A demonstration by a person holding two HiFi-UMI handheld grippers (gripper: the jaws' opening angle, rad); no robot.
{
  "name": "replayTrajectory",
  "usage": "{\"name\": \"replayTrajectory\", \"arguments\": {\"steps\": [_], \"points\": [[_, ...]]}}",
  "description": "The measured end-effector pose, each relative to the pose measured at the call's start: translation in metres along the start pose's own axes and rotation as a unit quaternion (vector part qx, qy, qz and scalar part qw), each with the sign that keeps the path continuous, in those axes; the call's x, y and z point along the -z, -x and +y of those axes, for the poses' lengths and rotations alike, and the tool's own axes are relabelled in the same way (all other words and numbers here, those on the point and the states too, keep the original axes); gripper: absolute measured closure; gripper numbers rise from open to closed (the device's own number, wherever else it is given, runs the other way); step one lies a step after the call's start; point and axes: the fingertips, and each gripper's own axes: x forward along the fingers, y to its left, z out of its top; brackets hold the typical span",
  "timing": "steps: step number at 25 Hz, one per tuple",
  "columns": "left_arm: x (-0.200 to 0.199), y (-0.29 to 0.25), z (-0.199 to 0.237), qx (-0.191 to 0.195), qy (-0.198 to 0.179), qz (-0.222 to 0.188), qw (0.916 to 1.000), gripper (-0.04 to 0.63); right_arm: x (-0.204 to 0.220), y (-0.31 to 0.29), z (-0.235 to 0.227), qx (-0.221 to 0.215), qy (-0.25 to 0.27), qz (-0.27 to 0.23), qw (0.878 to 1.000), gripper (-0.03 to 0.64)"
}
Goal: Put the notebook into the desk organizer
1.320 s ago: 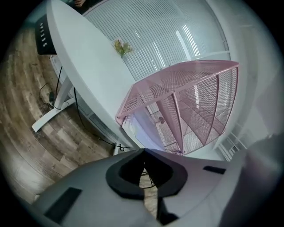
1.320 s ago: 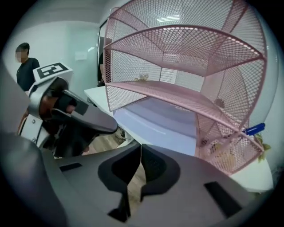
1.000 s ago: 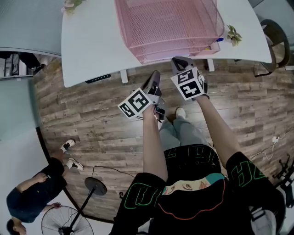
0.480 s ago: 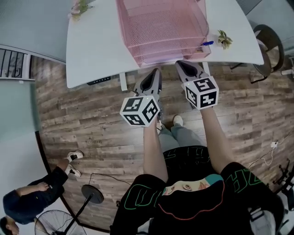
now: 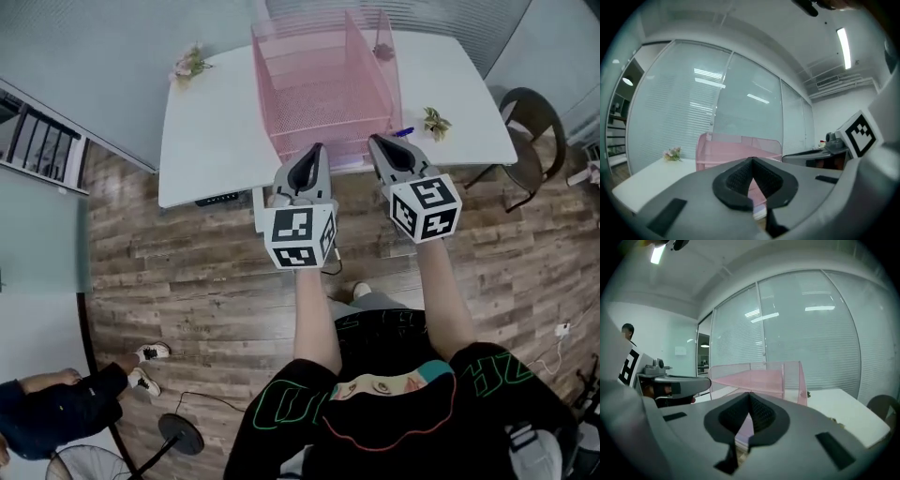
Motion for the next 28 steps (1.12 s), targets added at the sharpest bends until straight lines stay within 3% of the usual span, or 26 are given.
{"name": "replayTrajectory", "arguments": {"steps": [9,14,28], "points": [[-0.063,0.003,0.006,-0.042,-0.039,-0.061,0.9965,0.598,-0.07,0.011,-0.011,0.005,0.034,-0.069,0.997,0.614],[-0.073,0.004,0.011,-0.07,-0.054,-0.066,0.9939,0.598,-0.081,0.013,-0.013,0.001,0.047,-0.077,0.996,0.614],[-0.085,0.011,0.012,-0.068,-0.045,-0.092,0.9924,0.6,-0.097,0.017,-0.012,0.0,0.063,-0.102,0.993,0.614]]}}
